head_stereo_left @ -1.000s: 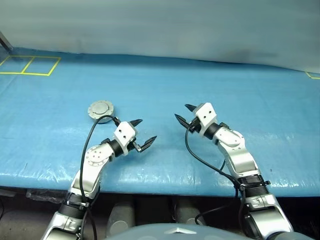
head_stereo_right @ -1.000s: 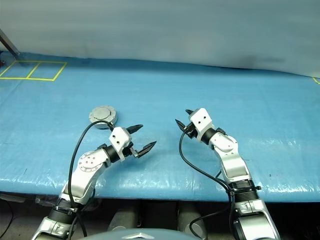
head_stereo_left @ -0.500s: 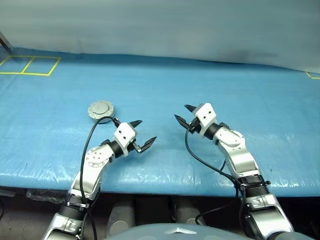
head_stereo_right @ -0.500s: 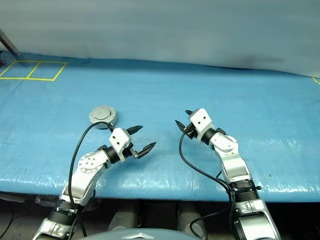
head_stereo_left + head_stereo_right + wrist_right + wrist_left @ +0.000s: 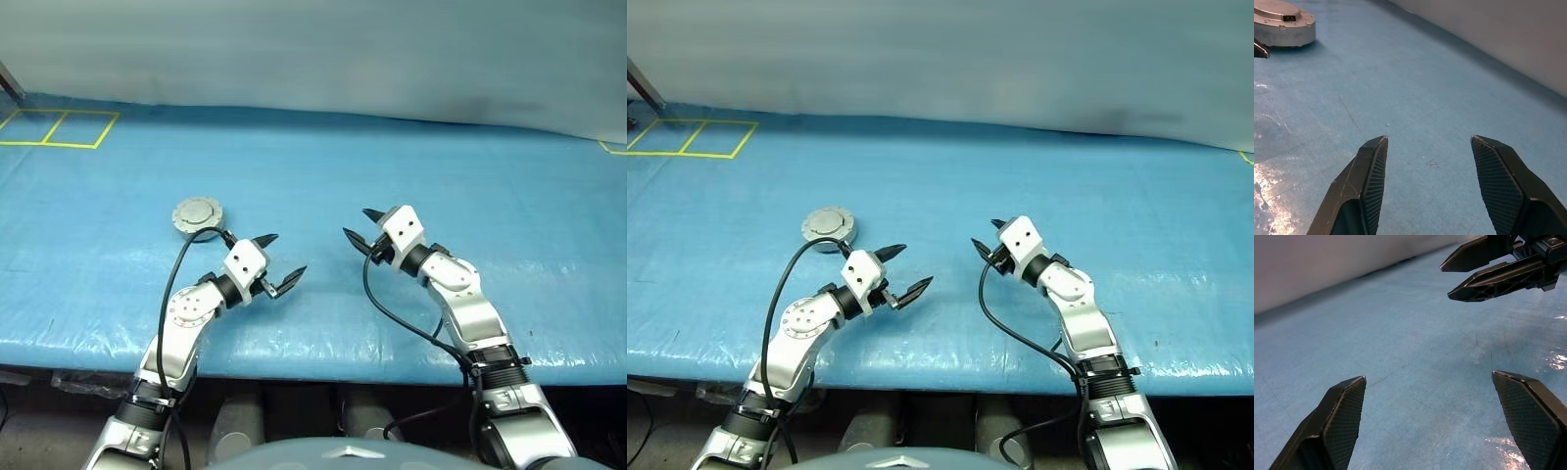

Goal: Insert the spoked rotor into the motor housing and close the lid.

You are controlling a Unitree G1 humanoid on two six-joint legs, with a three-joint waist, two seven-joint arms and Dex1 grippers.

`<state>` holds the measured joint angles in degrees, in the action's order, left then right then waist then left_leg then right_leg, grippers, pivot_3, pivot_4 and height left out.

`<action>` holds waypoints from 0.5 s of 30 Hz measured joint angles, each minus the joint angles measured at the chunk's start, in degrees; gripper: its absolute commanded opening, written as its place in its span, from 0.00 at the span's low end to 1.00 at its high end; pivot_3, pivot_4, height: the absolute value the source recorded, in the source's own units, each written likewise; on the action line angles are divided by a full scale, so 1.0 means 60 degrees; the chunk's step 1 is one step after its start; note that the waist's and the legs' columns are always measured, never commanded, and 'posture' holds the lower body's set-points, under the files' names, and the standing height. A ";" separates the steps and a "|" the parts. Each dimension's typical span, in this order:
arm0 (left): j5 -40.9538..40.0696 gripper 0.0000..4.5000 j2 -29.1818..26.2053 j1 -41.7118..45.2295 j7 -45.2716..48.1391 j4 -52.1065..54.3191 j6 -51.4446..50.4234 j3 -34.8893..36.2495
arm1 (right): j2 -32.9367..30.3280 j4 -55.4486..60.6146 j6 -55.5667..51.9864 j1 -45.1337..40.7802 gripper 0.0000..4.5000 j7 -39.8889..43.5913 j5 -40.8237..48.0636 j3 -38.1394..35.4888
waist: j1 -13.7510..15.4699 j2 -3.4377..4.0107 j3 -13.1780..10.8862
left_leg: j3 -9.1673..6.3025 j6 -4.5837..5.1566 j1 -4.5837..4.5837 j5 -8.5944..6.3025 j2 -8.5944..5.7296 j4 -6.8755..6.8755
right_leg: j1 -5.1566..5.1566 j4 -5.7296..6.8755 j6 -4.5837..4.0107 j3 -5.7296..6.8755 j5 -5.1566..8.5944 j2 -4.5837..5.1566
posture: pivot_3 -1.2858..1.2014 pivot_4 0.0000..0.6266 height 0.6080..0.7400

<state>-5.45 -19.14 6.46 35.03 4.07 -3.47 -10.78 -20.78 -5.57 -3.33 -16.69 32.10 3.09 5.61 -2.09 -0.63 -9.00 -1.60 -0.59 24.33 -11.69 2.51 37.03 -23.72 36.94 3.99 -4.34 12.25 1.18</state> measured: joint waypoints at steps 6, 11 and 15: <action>0.0052 0.99 0.0024 0.0037 0.0000 -0.0059 0.0059 0.0000 | -0.0015 0.0001 -0.0107 0.0001 0.64 -0.0004 -0.0002 0.0000 | -0.0001 0.0000 0.0000 | 0.0000 0.0000 0.0000 0.0000 0.0000 -0.0001 | 0.0000 0.0000 0.0000 -0.0001 0.0000 0.0000 | 0.52 0.24 1.00; 0.0062 0.99 0.0087 0.0037 -0.0001 -0.0137 0.0098 0.0000 | -0.0015 0.0000 -0.0118 -0.0010 0.64 0.0005 -0.0005 0.0005 | -0.0002 0.0000 0.0000 | 0.0001 0.0000 0.0000 0.0000 0.0000 0.0000 | 0.0000 0.0000 0.0000 -0.0002 0.0000 0.0000 | 0.52 0.24 1.00; 0.0069 0.99 0.0087 0.0037 -0.0007 -0.0137 0.0117 0.0003 | -0.0015 -0.0001 -0.0117 -0.0082 0.64 0.0012 -0.0009 0.0012 | -0.0002 0.0000 0.0000 | 0.0001 0.0000 0.0000 0.0000 0.0000 0.0000 | 0.0000 0.0000 0.0000 -0.0002 0.0000 0.0000 | 0.52 0.24 1.00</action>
<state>-5.03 -18.61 6.68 34.98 3.25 -2.77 -10.77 -20.87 -5.57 -4.03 -17.18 32.17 3.04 5.68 -2.10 -0.63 -9.00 -1.59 -0.59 24.33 -11.69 2.51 37.03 -23.73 36.94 3.99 -4.35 12.25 1.18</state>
